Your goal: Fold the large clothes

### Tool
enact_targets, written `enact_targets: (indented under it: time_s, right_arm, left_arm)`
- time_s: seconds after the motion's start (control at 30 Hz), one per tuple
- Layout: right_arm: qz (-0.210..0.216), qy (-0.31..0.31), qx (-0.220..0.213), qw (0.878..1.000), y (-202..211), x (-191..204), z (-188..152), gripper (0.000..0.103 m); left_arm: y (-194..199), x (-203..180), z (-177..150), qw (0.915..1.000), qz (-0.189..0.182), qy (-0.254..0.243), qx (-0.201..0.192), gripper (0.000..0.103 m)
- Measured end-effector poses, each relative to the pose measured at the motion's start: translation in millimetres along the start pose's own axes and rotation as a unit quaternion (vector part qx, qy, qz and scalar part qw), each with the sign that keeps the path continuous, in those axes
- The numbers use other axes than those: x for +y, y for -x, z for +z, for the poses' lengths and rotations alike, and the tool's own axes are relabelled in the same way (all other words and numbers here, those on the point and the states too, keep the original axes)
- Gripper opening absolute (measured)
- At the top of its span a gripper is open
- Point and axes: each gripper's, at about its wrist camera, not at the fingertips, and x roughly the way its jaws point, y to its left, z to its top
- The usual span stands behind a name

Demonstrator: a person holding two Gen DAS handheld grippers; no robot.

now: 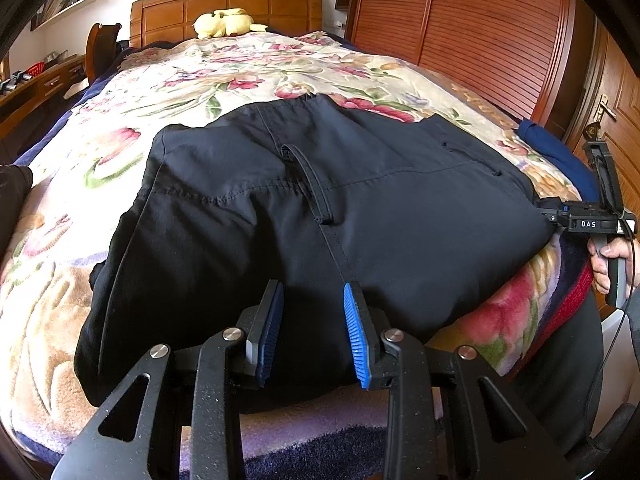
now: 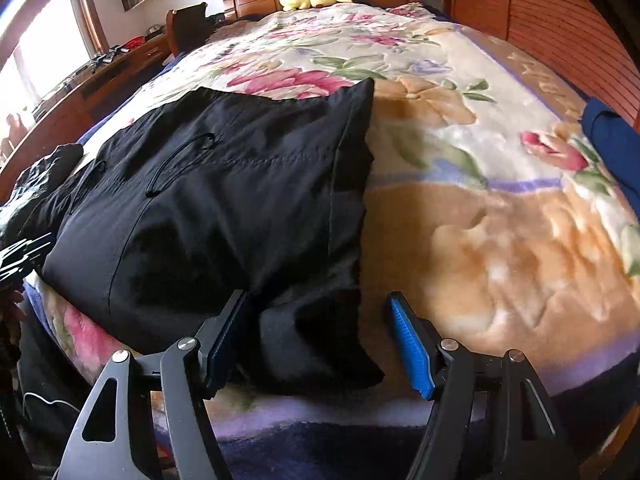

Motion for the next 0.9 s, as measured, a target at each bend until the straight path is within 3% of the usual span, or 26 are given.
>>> enact_targets:
  time_s: [0.13,0.2,0.3,0.4,0.6,0.9]
  right_arm:
    - [0.026,-0.003,0.004,1.0,-1.9,-1.0,1.6,0.048]
    - [0.047,-0.014,0.007,0.999,-1.0,-5.9,1.7,0.031]
    - [0.075,-0.026,0.001,0.997,2.3,-10.8,1.8,0.017]
    - [0.087,-0.036,-0.017,0.995,9.8,-15.8,4.6,0.012]
    - [0.129,-0.043,-0.094,0.986,52.8,-17.1,25.3,0.011]
    - [0.128,0.052,-0.138,0.981,81.2,32.3,62.0,0.011]
  left_arm:
    - [-0.1,0.8,-0.3,1.0,0.0,-0.001,0.0,0.032]
    - [-0.1,-0.1,0.0,1.0,0.0,0.0,0.0,0.032]
    - [-0.2,0.3,0.0,1.0,0.0,0.0,0.0,0.032]
    - [-0.3,0.5,-0.1,1.0,-0.001,0.0,0.001,0.032]
    - [0.9,1.2,3.0,1.0,0.001,0.004,0.006,0.032]
    - [36.5,20.7,14.1,0.9986,0.026,0.032,-0.033,0.032]
